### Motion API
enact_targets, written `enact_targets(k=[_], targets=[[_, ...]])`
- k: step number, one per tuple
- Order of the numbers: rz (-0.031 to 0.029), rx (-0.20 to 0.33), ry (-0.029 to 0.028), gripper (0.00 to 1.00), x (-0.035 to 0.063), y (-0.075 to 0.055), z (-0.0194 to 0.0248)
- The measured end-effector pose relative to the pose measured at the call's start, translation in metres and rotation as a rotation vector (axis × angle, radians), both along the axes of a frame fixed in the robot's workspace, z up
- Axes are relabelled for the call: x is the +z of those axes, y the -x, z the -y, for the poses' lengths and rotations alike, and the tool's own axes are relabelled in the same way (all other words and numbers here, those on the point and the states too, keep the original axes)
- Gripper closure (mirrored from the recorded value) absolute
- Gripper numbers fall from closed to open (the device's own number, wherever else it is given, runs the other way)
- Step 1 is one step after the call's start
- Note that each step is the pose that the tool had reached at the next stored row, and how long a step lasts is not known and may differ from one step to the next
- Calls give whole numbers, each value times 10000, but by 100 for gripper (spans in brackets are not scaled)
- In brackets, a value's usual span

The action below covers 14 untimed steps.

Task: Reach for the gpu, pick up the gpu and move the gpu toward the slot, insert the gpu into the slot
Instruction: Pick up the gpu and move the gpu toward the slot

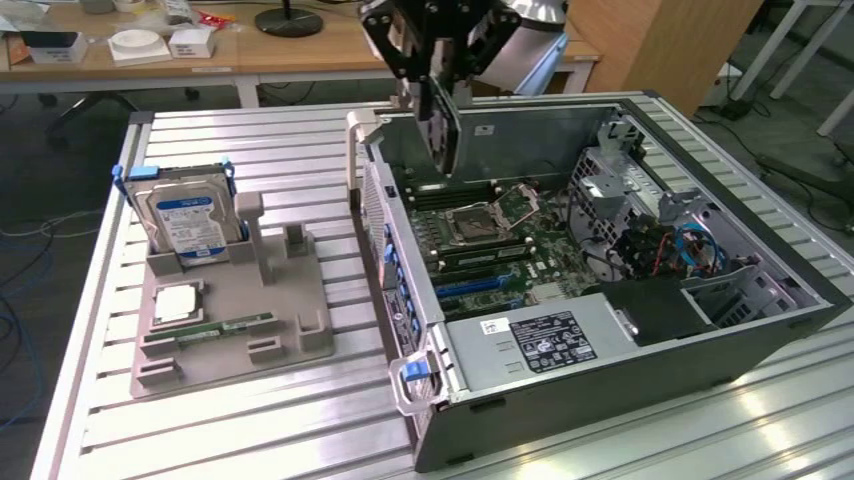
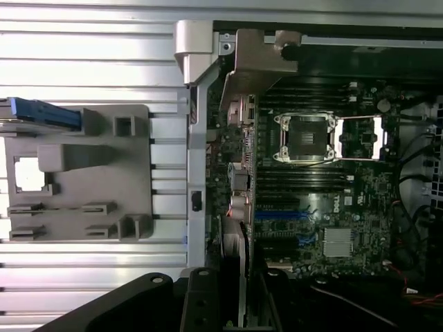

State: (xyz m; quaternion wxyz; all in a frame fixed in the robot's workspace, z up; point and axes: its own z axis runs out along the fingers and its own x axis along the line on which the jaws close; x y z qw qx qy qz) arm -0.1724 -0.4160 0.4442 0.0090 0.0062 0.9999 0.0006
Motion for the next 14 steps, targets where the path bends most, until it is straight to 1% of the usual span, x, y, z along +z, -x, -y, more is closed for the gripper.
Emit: enact_targets(k=[14], targets=[[0, 1, 1, 73, -58, -635, 0]])
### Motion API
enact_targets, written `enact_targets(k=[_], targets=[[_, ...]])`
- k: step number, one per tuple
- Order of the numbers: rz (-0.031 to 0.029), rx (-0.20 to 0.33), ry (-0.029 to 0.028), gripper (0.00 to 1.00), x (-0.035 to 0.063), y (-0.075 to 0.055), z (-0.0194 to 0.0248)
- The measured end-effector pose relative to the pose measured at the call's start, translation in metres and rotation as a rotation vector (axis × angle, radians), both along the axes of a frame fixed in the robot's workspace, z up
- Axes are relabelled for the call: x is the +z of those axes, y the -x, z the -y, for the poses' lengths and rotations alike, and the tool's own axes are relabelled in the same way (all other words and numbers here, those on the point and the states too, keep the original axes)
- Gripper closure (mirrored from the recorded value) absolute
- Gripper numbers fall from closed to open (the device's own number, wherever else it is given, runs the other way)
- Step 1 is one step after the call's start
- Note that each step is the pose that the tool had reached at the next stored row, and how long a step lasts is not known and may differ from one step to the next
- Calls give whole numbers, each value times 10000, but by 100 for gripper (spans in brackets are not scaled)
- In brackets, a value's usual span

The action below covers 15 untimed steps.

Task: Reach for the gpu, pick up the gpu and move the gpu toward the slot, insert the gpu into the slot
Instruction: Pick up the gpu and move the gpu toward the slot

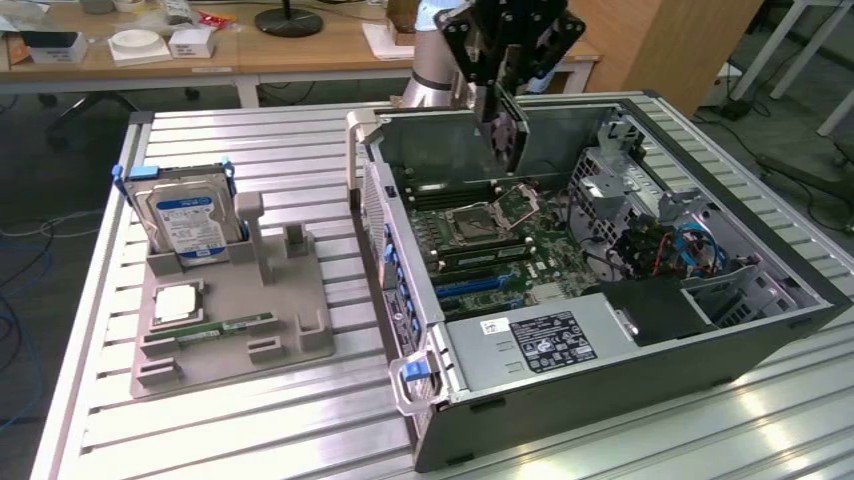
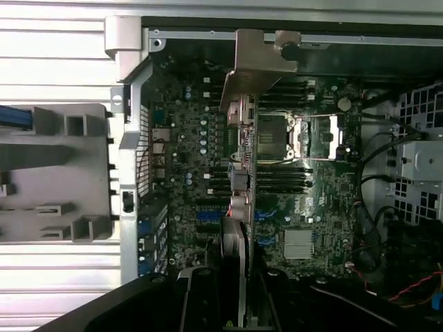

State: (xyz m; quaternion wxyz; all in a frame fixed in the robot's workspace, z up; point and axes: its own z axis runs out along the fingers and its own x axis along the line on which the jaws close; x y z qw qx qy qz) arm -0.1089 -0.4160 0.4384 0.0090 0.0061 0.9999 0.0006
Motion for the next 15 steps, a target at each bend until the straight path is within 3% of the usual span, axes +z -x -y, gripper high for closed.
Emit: enact_targets(k=[15], targets=[[0, -2, -1, 73, -43, -680, 0]])
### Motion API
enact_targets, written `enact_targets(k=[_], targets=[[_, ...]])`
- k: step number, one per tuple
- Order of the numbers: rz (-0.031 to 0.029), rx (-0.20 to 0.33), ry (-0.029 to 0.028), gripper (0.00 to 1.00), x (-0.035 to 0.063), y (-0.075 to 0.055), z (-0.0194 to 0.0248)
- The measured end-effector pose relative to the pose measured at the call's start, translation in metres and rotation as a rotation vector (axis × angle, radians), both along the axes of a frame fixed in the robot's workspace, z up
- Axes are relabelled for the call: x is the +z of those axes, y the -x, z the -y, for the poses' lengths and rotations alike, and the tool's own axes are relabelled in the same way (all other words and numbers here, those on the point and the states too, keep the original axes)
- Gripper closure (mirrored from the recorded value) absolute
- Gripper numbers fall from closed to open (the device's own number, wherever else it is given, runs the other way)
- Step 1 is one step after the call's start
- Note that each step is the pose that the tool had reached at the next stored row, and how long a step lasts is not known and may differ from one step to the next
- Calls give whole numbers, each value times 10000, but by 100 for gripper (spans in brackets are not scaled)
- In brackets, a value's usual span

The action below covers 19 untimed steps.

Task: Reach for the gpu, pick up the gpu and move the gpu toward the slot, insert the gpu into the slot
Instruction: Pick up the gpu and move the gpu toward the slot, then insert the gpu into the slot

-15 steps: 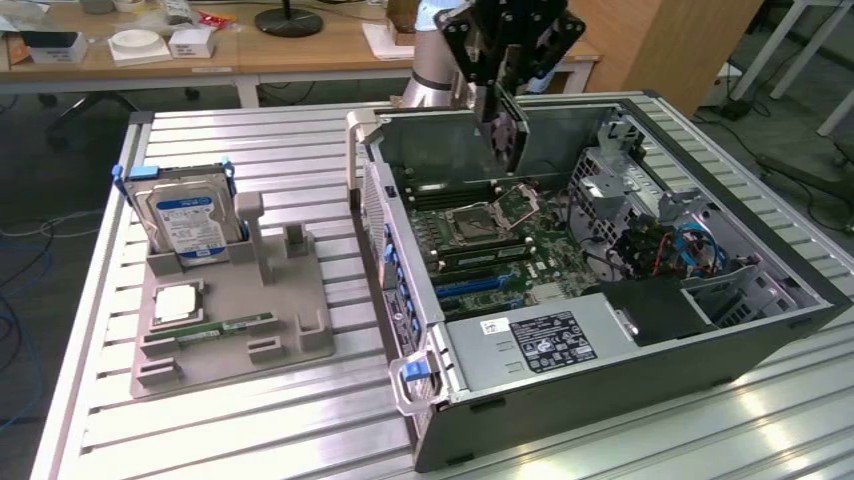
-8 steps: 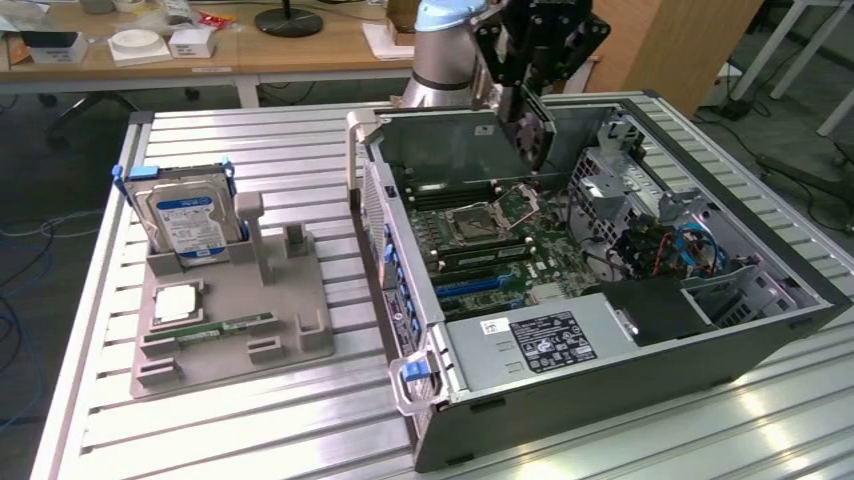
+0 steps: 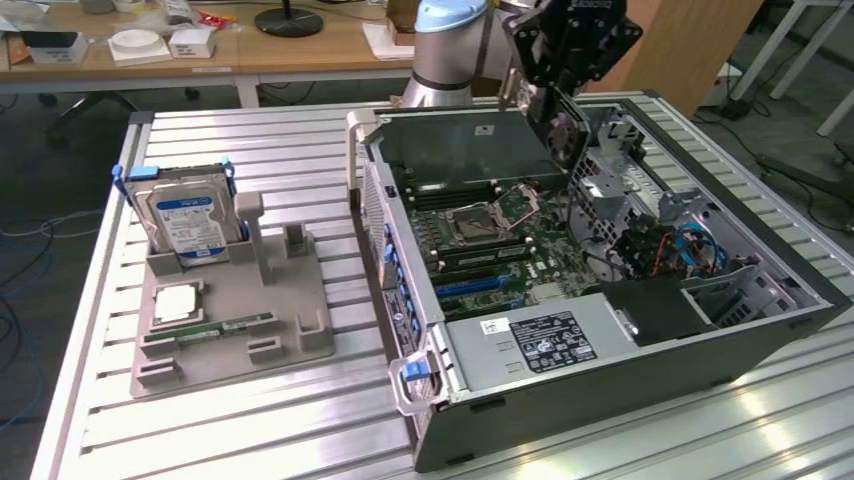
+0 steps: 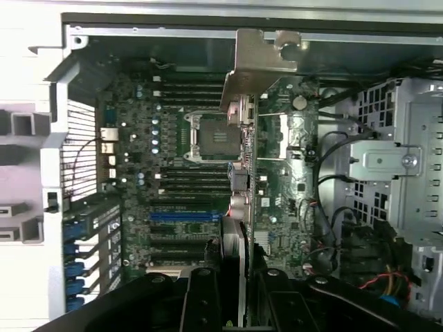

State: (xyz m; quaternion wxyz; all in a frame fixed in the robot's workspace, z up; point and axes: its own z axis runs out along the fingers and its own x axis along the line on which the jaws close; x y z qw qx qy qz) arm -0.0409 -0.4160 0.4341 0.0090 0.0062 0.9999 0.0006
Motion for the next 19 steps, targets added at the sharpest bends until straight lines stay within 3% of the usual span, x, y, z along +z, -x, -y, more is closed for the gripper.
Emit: enact_targets(k=[5, 15, 19], targets=[[1, 1, 1, 73, -6, -217, 0], [0, 8, 0, 73, -6, -226, 0], [0, 624, -1, 73, -7, -226, 0]])
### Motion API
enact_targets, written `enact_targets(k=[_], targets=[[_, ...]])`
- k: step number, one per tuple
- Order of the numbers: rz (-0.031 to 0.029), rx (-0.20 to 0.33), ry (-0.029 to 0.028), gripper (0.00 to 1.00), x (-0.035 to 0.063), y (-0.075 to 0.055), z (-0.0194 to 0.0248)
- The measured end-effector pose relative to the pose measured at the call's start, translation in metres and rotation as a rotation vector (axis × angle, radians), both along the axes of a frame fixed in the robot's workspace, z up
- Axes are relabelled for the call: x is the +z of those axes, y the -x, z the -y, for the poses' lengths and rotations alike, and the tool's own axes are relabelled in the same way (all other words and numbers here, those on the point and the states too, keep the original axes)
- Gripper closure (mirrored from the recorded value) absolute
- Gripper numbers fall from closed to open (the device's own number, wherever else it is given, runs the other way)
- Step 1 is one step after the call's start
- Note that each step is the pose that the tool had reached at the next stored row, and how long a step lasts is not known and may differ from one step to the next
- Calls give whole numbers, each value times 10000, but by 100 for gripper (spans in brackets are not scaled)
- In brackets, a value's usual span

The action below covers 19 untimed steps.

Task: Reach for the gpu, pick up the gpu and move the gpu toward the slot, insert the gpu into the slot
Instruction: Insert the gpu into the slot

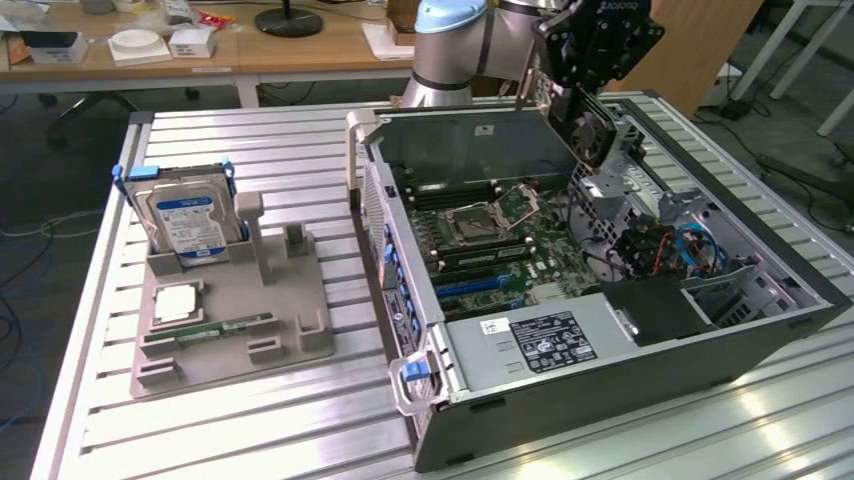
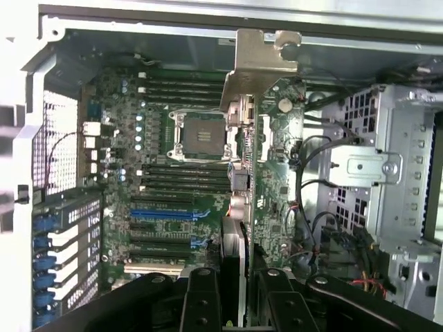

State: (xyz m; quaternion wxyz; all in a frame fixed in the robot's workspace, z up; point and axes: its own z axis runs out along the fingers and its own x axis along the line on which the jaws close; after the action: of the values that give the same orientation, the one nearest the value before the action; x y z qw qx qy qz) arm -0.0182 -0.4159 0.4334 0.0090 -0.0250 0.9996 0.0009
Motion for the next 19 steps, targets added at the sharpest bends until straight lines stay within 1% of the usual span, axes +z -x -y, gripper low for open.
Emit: enact_targets(k=[14, 16, 19], targets=[[-1, 2530, 0, 73, -20, 0, 0], [1, 2890, -10, 73, -28, 0, 1], [0, 3421, -11, 73, -32, 0, 0]])
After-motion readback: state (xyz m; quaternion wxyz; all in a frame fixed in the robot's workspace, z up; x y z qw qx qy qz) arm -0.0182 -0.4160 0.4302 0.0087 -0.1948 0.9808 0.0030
